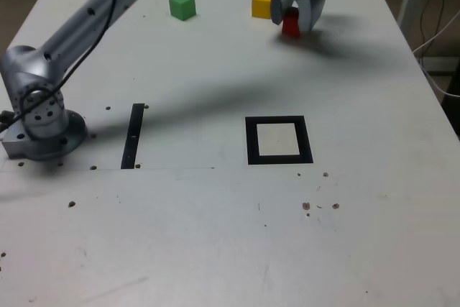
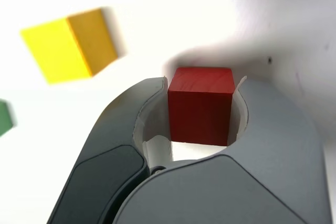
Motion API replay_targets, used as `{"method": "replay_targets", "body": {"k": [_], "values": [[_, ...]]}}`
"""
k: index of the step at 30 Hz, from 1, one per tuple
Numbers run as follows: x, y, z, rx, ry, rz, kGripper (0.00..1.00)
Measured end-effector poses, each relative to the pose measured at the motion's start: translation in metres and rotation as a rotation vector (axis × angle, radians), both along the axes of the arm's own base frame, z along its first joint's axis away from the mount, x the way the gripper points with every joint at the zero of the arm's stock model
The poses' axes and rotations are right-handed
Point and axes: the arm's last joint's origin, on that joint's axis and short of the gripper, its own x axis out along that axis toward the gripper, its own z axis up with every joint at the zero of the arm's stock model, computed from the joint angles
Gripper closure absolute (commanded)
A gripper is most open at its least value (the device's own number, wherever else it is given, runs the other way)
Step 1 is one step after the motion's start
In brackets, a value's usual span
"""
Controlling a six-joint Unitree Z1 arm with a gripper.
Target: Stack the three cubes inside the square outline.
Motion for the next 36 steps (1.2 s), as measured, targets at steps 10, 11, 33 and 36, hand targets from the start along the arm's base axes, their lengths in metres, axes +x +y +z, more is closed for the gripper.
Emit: {"method": "replay_targets", "body": {"k": [10,11,33,36], "values": [[-0.021,-0.050,0.041,0.006,-0.034,0.073,0.60],[-0.023,-0.055,0.042,0.005,-0.036,0.083,0.60],[-0.082,-0.166,0.056,-0.015,-0.100,0.324,0.62],[-0.087,-0.183,0.057,-0.023,-0.112,0.349,0.62]]}}
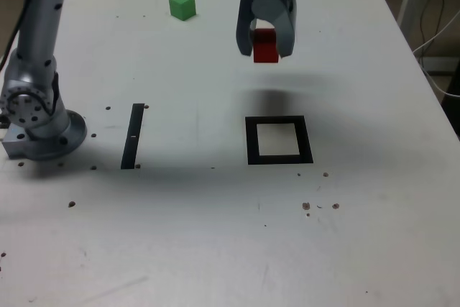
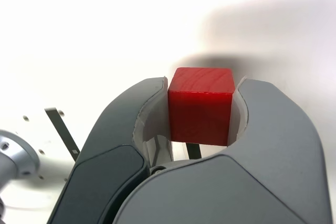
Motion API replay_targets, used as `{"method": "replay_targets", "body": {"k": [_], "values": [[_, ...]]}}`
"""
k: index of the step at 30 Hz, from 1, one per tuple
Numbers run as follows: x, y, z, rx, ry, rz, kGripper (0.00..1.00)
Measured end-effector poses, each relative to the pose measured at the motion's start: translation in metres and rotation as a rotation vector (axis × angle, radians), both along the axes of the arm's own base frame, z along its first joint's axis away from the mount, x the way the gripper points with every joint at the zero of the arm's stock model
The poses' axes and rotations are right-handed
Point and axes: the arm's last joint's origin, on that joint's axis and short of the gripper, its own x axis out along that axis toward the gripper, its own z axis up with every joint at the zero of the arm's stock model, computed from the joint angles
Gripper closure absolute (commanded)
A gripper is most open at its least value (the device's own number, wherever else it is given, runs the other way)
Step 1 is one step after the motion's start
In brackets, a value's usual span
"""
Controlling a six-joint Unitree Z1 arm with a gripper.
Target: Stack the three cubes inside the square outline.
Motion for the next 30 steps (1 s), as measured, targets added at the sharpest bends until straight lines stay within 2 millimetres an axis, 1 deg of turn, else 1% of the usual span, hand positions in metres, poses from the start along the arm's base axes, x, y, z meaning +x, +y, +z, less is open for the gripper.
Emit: {"method": "replay_targets", "body": {"k": [7,9,14,23,30], "values": [[-0.011,-0.035,-0.006,-0.018,-0.010,0.065,0.61],[-0.011,-0.046,-0.009,-0.020,-0.011,0.079,0.61],[-0.010,-0.066,-0.013,-0.023,-0.023,0.104,0.61],[-0.003,-0.084,-0.030,-0.017,0.013,0.148,0.61],[0.004,-0.103,-0.043,-0.021,0.037,0.131,0.61]]}}
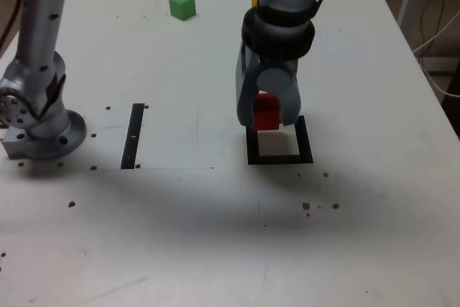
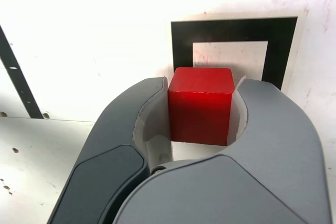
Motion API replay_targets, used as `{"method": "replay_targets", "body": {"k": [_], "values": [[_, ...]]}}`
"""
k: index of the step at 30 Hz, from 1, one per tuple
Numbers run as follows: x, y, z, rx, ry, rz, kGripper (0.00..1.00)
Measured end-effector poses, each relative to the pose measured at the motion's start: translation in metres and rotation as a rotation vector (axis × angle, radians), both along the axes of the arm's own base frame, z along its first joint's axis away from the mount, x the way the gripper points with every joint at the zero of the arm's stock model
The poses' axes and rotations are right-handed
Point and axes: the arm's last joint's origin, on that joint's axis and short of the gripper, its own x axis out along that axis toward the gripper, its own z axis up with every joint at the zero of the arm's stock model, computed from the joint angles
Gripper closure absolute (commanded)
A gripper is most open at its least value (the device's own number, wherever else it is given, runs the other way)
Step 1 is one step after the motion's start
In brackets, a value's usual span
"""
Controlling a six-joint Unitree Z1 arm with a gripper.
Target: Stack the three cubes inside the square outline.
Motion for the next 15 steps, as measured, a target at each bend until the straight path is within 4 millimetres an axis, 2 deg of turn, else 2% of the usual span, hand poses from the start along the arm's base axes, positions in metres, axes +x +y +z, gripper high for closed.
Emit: {"method": "replay_targets", "body": {"k": [7,15], "values": [[0.006,-0.012,-0.012,-0.007,0.008,-0.013,0.61],[0.015,-0.013,-0.026,0.003,0.002,-0.012,0.61]]}}
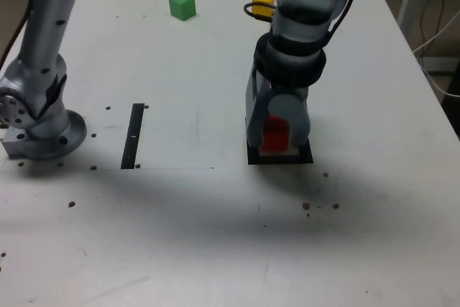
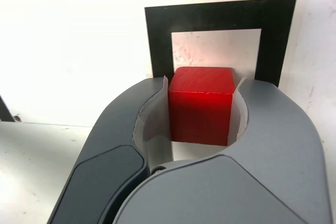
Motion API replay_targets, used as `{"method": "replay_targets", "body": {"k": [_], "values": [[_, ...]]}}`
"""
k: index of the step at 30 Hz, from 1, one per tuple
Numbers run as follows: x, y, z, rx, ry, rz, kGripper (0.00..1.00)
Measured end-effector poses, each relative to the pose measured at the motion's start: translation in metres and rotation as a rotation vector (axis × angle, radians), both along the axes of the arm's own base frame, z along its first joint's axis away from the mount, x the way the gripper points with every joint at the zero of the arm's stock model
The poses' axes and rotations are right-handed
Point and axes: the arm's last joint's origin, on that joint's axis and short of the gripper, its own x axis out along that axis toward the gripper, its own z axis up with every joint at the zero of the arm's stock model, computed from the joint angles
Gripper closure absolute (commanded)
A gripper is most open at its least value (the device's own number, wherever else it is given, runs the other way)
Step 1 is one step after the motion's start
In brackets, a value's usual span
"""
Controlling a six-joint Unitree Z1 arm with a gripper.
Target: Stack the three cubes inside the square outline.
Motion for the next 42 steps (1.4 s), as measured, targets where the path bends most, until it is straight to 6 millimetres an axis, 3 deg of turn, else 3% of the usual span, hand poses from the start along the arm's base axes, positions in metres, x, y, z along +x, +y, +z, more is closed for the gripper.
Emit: {"method": "replay_targets", "body": {"k": [6,8,12,15,30,42], "values": [[0.002,0.006,-0.001,0.017,-0.010,0.011,0.59],[0.002,0.009,-0.002,0.018,-0.006,0.017,0.47],[0.001,0.012,-0.005,0.013,0.001,0.013,0.13],[0.001,0.014,-0.007,0.010,0.004,0.014,0.02],[-0.008,0.018,-0.003,0.017,0.013,0.018,0.01],[-0.035,0.066,0.022,0.030,0.005,0.033,0.01]]}}
